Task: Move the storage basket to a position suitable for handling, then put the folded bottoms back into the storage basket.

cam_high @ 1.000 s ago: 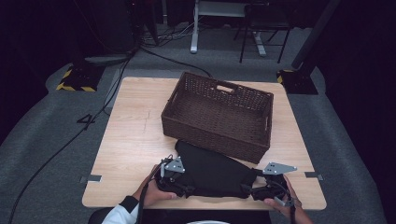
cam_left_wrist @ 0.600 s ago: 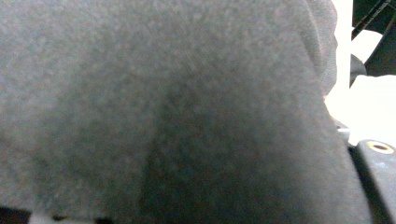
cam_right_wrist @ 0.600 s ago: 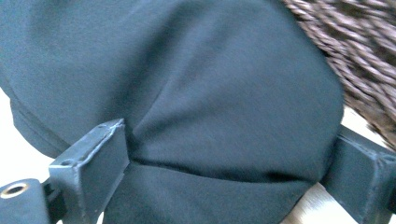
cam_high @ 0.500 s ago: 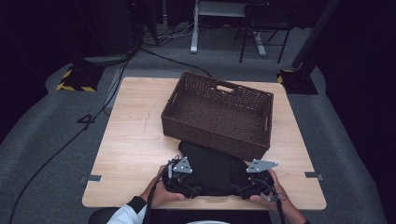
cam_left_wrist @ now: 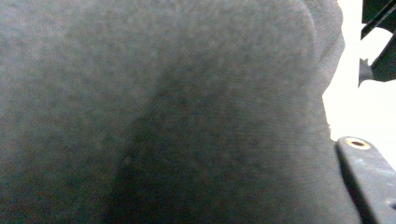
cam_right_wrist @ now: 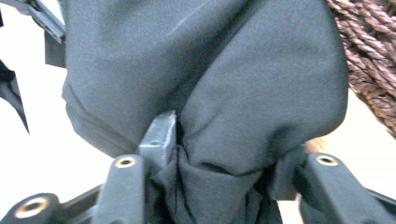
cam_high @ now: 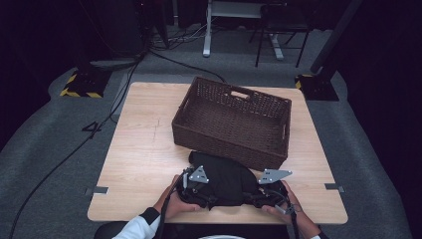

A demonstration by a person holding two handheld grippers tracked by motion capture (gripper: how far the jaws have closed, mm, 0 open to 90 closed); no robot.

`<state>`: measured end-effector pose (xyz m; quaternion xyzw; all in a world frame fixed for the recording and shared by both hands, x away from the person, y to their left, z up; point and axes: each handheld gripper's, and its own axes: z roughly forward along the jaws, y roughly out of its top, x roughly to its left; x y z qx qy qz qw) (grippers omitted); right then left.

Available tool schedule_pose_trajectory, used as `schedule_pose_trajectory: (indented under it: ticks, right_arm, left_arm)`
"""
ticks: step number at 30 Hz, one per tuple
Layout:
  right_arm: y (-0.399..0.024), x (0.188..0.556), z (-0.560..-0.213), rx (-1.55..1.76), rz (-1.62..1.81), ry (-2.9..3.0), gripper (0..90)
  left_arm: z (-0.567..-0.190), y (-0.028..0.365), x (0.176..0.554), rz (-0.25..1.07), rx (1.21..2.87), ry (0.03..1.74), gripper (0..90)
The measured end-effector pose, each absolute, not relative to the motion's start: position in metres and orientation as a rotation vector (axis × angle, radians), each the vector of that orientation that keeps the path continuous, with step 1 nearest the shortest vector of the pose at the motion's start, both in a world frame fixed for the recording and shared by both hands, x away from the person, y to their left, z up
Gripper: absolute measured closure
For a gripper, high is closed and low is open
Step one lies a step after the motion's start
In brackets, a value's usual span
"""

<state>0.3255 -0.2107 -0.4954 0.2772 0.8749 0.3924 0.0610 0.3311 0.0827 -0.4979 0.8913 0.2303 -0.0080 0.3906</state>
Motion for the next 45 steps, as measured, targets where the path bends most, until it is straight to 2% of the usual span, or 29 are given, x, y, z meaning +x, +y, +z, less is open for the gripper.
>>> schedule_pose_trajectory:
  ticks: [8,21,28,45]
  right_arm:
    - [-0.211,0.326,-0.495,0.83,1.217,2.651,62.5]
    - [-0.206,0.316,-0.478,0.774,1.229,2.589,66.4]
    - [-0.202,0.307,-0.456,0.718,1.26,2.556,66.5]
    - [-0.198,0.299,-0.378,0.604,1.302,2.438,66.3]
  left_arm:
    - [-0.498,0.085,0.332,-0.041,2.243,0.566,44.6]
    - [-0.485,0.091,0.319,0.046,2.221,0.515,51.5]
    - [-0.47,0.099,0.312,0.082,2.172,0.487,52.6]
    - [-0.399,0.109,0.306,0.231,2.081,0.405,52.6]
